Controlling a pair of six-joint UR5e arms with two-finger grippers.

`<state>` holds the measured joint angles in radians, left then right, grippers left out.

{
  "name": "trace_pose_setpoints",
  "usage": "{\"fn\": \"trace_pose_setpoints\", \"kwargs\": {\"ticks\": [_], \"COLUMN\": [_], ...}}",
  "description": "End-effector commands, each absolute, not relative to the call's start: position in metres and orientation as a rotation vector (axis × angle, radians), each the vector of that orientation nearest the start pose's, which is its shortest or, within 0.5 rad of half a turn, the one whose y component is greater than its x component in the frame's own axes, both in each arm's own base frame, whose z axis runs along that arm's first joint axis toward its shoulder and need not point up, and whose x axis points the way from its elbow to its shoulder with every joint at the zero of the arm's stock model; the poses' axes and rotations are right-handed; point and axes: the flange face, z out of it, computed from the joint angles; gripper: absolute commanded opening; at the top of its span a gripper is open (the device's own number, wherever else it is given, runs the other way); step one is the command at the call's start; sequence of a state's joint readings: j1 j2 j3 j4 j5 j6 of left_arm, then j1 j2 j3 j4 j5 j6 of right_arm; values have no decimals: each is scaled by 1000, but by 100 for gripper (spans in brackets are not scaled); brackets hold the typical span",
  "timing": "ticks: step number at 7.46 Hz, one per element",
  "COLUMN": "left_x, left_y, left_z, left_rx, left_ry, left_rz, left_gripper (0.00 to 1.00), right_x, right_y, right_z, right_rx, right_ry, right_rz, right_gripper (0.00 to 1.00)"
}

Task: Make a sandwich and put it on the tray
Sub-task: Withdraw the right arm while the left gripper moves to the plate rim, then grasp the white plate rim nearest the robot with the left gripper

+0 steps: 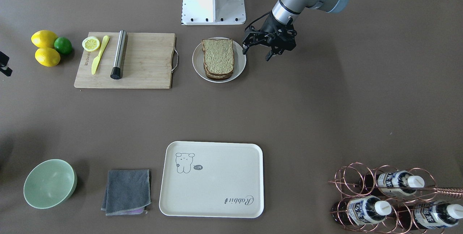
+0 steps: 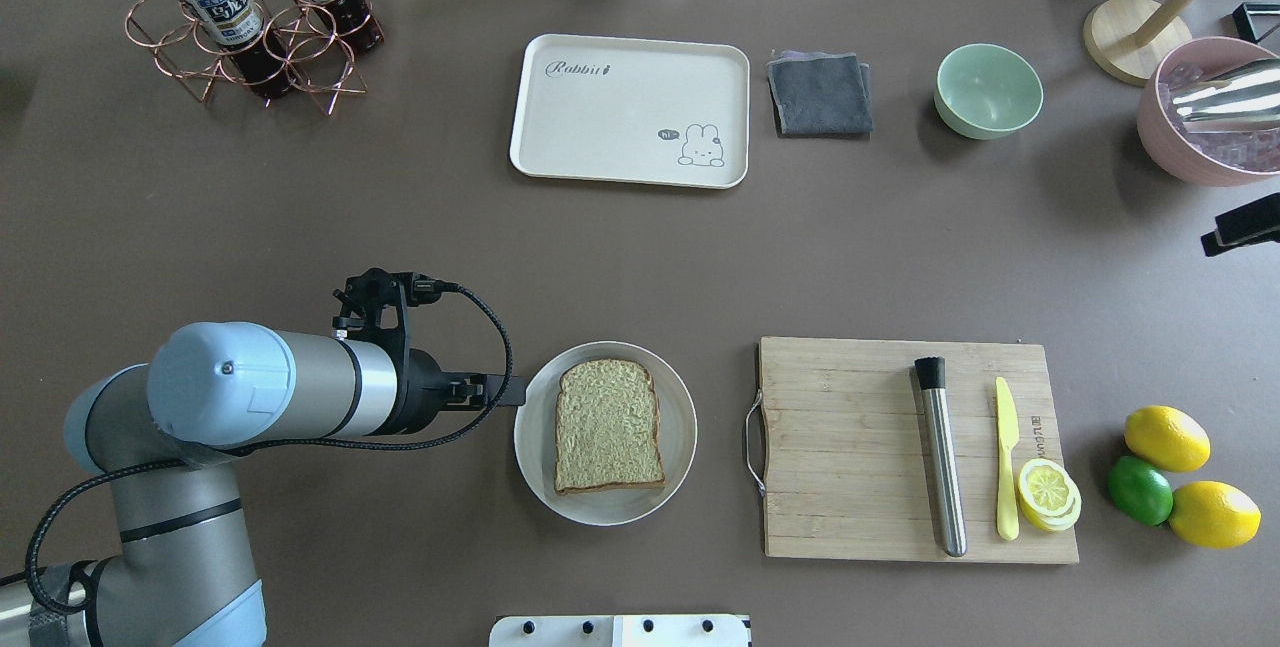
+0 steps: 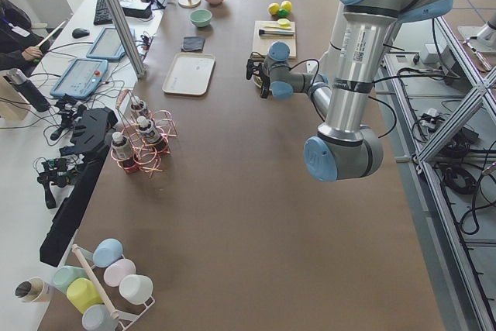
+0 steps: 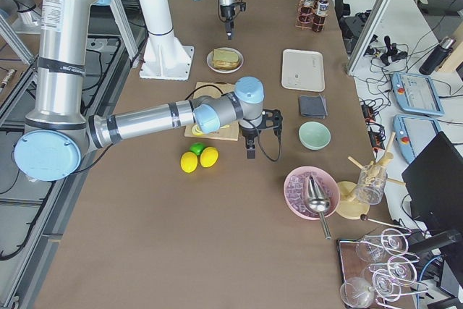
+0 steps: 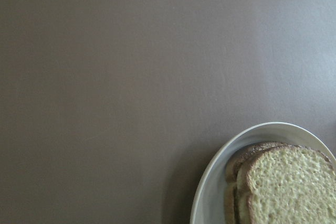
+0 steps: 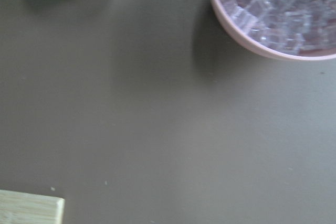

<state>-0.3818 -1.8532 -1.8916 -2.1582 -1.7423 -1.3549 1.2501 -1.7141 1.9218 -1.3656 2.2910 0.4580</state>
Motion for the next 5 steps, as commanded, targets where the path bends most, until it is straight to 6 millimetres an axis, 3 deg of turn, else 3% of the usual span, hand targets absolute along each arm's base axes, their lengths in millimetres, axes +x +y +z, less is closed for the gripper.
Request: {"fn": "trace_pose_setpoints", "kwargs": {"ticks": [1,2,3,5], "left_x": [493,498,510,534], "left_y": [-313,-306,-296,-281], "left_z": [293,300,309,308], "left_rx": [201,188,173,152], "left_ry": [1173,1146,1128,1126], "left_rz": [-32,-18,-1,30], "left_gripper": [98,98,98,85], "right_x": [36,60,65,65], "right_y": [-432,-424,-422,-421], "right_z": [618,643,647,648], "right_rx": [20,6,4,2], "right_ry": [-678,-675,-676,-678], "right_rz": [-175,-206,-205,-203], "right_gripper": [100,100,100,100]}}
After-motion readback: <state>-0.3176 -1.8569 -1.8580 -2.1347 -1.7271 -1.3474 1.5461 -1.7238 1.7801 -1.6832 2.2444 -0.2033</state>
